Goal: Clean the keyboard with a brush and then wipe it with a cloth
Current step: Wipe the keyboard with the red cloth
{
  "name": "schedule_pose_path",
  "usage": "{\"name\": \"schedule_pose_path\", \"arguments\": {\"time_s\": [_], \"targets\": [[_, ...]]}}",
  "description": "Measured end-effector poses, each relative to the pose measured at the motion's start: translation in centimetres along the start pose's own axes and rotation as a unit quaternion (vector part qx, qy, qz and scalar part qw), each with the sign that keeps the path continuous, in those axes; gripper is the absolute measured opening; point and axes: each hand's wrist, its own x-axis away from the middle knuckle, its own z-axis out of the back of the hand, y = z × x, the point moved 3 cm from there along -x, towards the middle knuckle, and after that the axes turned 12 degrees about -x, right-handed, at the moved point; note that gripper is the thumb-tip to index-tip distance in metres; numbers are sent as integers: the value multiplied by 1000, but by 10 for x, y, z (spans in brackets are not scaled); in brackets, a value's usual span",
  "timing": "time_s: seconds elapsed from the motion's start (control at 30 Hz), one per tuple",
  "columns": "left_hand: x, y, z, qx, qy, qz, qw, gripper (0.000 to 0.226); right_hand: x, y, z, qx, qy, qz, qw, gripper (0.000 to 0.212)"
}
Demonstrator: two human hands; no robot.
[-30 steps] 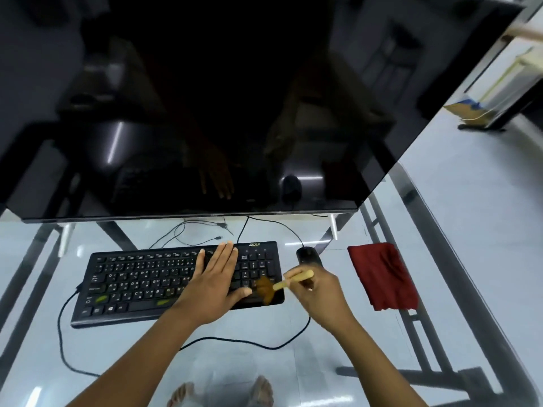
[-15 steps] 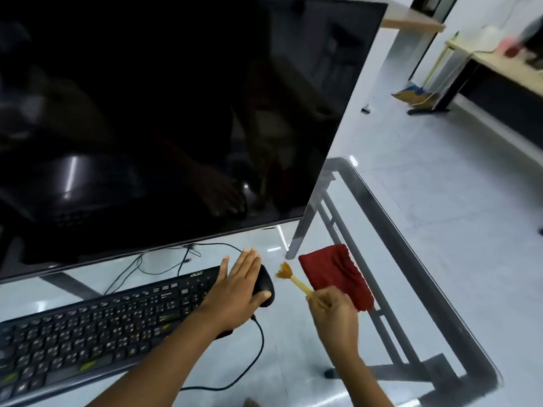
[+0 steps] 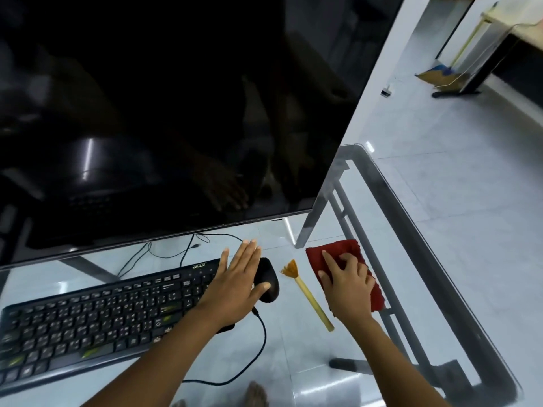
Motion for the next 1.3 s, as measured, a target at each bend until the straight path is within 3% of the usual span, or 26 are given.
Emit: {"name": "schedule_pose_path", "arguments": {"time_s": [0.1,0.17,0.3,0.4,0.47,0.6,0.7,0.83,0.9,0.93,1.03,1.07,1.13,1.23,1.3], "targets": [[12,-12,0,6,-5,15,1000,77,-6,4,-2,-31,6,-14,999,36],[24,-22,0,5,-5,24,1000,76,-13,4,-2,-117,-29,-26,992,30],[51,-49,1,26,-11,43,999,82,-20,-8,21,-326,-73,-128,934,41],[81,-78,3,34,-20,58,998,93,-17,-30,43,-359,-1,-194,913,49],[100,-99,2,47,-28,74,996,102,-6,-61,50,-328,49,-115,936,35],[134,-140,-3,47,-56,103,992,125,32,-161,34,-320,29,39,946,23],[150,-167,-10,37,-79,123,989,134,65,-222,-17,-232,-12,176,957,23],[157,-179,-15,18,-96,131,987,131,112,-276,-63,-178,-112,283,936,28],[156,-179,-15,19,-95,126,987,131,106,-274,-65,-145,-92,293,940,31],[155,-178,-15,19,-94,126,987,131,93,-264,-65,-122,-66,258,956,31],[158,-179,-14,17,-94,120,988,130,69,-244,-56,-149,7,33,988,34],[159,-179,-14,16,-93,118,989,130,73,-250,-58,-156,17,14,987,36],[160,-179,-15,19,-90,116,989,130,98,-276,-67,-166,-30,78,983,39],[160,-181,-15,23,-83,112,990,129,119,-294,-71,-161,-139,251,944,35],[161,-182,-15,25,-78,110,991,129,95,-280,-69,-123,-88,265,952,30]]}}
